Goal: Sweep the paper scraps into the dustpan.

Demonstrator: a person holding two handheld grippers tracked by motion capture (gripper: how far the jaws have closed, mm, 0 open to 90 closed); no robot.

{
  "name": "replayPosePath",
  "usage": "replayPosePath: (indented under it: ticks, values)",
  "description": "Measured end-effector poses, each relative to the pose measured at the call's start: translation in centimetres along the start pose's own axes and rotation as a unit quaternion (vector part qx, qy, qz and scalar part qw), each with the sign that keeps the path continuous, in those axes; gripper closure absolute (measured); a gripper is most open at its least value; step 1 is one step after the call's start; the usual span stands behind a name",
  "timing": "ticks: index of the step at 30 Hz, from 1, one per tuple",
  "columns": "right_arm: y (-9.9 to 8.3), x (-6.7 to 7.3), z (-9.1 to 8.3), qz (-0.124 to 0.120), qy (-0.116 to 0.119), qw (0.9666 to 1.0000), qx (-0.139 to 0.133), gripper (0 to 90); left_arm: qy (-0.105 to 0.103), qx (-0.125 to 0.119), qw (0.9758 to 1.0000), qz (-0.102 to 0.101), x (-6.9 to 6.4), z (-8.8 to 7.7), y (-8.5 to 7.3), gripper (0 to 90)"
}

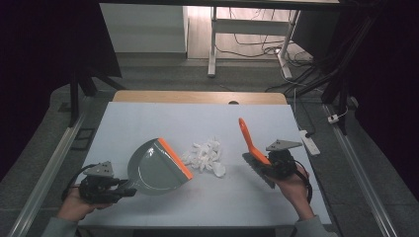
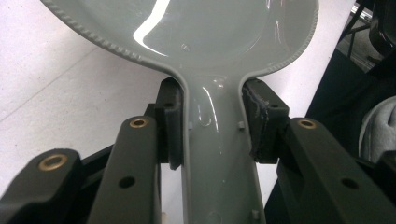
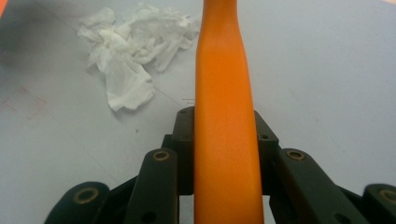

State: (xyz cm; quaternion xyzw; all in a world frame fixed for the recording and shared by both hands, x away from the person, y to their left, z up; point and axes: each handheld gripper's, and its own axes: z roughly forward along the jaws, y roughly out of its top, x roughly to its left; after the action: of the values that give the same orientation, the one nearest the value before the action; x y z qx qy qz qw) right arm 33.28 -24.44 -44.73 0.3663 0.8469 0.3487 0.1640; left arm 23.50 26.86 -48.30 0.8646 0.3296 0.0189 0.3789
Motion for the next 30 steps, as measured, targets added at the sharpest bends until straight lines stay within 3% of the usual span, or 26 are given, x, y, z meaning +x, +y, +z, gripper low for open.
replayPosePath:
  ticks: [10,30]
  values:
    - [2.1,1.1,1.7,-0.017,0.010,0.9998,-0.007,70.4,-0.001,0.015,0.9999,-0.008,0.3,0.0,-0.4,61.5]
    - [3.9,0.2,3.4,0.005,0.008,0.9996,-0.027,70.4,-0.009,0.056,0.9983,-0.011,0.8,1.0,-0.9,61.5]
